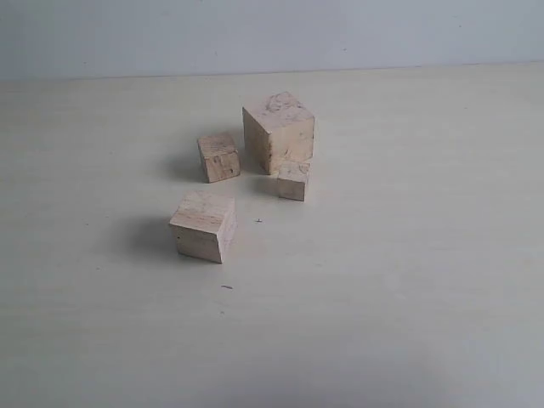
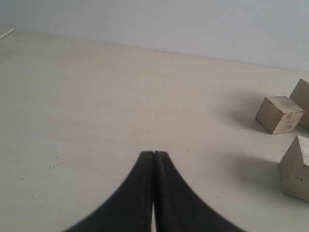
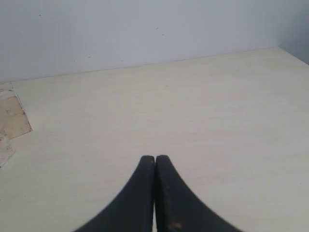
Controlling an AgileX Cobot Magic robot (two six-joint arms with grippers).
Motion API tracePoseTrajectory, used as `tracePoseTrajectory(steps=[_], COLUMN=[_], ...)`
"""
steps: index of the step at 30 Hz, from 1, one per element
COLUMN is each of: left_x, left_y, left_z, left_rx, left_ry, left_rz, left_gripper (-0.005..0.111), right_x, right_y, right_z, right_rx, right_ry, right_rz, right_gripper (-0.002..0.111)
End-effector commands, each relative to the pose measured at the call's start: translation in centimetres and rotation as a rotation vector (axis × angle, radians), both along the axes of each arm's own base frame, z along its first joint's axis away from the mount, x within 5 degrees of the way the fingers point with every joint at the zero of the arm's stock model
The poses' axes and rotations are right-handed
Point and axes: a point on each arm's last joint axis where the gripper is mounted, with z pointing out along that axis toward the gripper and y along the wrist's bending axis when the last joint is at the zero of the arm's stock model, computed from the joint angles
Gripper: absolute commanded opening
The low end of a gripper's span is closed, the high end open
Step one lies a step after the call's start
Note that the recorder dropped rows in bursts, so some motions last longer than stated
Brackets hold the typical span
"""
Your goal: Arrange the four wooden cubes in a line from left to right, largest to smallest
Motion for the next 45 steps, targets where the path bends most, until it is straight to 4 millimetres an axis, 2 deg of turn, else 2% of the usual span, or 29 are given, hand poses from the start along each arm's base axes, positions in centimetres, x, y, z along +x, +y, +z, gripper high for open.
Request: tracePoseTrajectory(steps=[1,9,15,24,28,31,33,36,38,42,43,45], left_x=[0.0,0.0,0.0,0.0,0.0,0.0,0.0,0.0,0.0,0.0,0.0,0.0], left_y=[0.0,0.0,0.0,0.0,0.0,0.0,0.0,0.0,0.0,0.0,0.0,0.0], left_z=[0.1,0.1,0.1,0.1,0.1,0.1,0.1,0.1,0.1,0.1,0.1,0.1], left_rx=[0.007,0.007,0.007,0.007,0.007,0.007,0.007,0.007,0.007,0.007,0.007,0.007], left_ry=[-0.014,-0.014,-0.014,-0.014,-0.014,-0.014,-0.014,-0.014,-0.014,-0.014,-0.014,-0.014], left_rz=[-0.006,-0.006,-0.006,-0.006,-0.006,-0.006,-0.006,-0.006,-0.006,-0.006,-0.006,-0.006], left_gripper=[0.0,0.0,0.0,0.0,0.0,0.0,0.0,0.0,0.0,0.0,0.0,0.0], right_x=[0.0,0.0,0.3,-0.1,-0.6,-1.2,-1.7,-1.5,-0.4,3.2,4.7,6.7], right_y=[0.0,0.0,-0.3,-0.5,-0.7,-0.7,-0.8,-0.7,-0.6,-0.2,0.0,0.2], right_z=[-0.1,0.0,2.4,5.0,6.2,8.4,10.6,14.1,16.5,20.7,21.3,22.8], right_rx=[-0.001,-0.008,0.01,0.029,0.124,0.149,0.154,0.154,0.148,0.133,0.126,0.126], right_ry=[-0.005,-0.015,-0.286,-0.568,-0.713,-0.774,-0.826,-0.821,-0.74,-0.545,-0.46,-0.353], right_rz=[0.001,-0.001,-0.029,-0.057,-0.066,-0.061,-0.058,-0.054,-0.048,-0.038,-0.035,-0.027], right_gripper=[0.0,0.0,0.0,0.0,0.0,0.0,0.0,0.0,0.0,0.0,0.0,0.0])
